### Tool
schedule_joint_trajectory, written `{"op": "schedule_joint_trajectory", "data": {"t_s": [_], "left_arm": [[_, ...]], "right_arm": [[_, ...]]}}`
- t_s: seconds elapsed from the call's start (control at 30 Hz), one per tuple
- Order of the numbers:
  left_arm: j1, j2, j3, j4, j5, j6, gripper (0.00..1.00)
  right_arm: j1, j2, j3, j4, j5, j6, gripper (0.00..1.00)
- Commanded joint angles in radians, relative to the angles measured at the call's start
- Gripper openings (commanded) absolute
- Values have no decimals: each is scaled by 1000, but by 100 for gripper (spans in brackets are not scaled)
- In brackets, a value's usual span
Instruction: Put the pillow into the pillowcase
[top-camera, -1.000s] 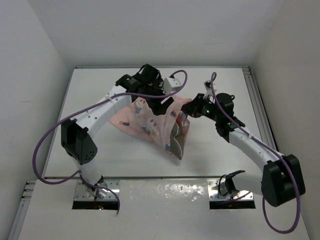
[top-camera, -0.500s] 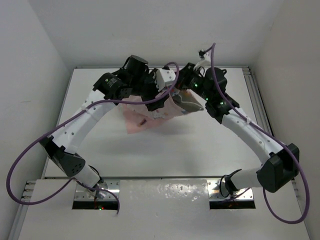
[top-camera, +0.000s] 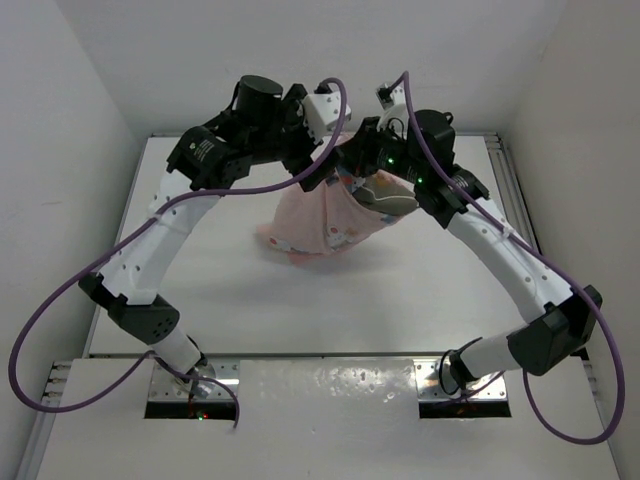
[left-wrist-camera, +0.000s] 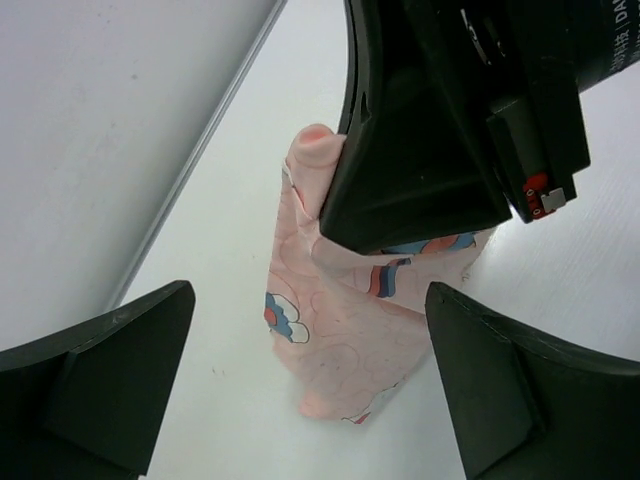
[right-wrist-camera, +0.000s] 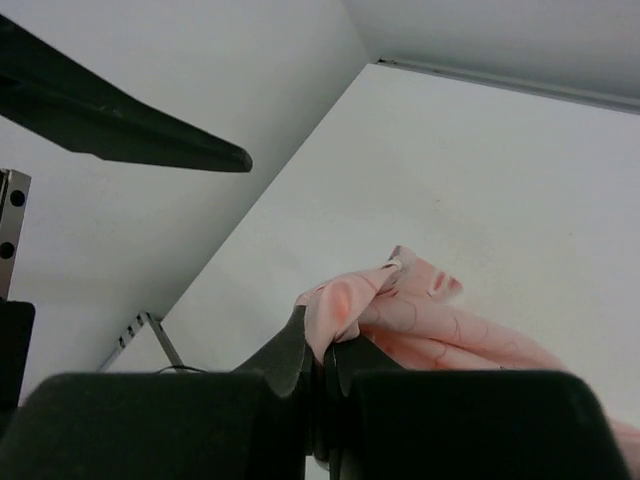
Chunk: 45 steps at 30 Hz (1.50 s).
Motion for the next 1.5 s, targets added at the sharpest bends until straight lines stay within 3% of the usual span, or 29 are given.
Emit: {"op": "schedule_joint_trajectory", "data": {"t_s": [0.0,0.2,0.4,0.47,0.5,0.6,0.63,0.7,0.93,1.03,1.07,1.13,1.17,1.2,1.33,1.47], "left_arm": [[-2,16,-29,11,40,29,100],[-2,49,-159,69,96,106,100],[-2,79,-129,102,143,92,97],[-2,89,-123,103,239,80,84],[-4,95,-127,102,275,75,66],[-2,96,-152,86,382,72,36],[-2,96,-156,82,401,71,17],[-2,93,-163,70,402,58,0],[-1,72,-146,45,353,16,0],[-1,66,-129,62,288,-37,0],[-1,63,-124,63,265,-50,0],[-1,59,-115,66,205,-78,0],[-1,55,-115,66,180,-83,0],[-1,52,-115,65,131,-89,0],[-1,33,-143,57,65,-93,0],[-1,21,-146,65,47,-126,0]], "right_arm": [[5,-36,1,117,-60,-36,0],[14,-78,-22,129,-92,-38,0],[17,-151,-77,132,-76,-21,0],[19,-159,-83,141,-77,-15,0],[19,-159,-85,141,-77,-15,0],[19,-170,-84,140,-71,-15,0],[17,-176,-85,135,-65,-19,0],[19,-188,-88,131,-43,-36,0],[-15,-225,-90,59,24,-88,0],[-41,-243,-87,-27,107,-145,23],[-56,-250,-84,-52,136,-157,41],[-78,-256,-74,-142,189,-205,62],[-100,-253,-56,-176,211,-229,77],[-110,-250,-42,-254,233,-242,83],[-176,-230,-24,-378,297,-262,95],[-213,-277,-141,-374,281,-205,96]]}}
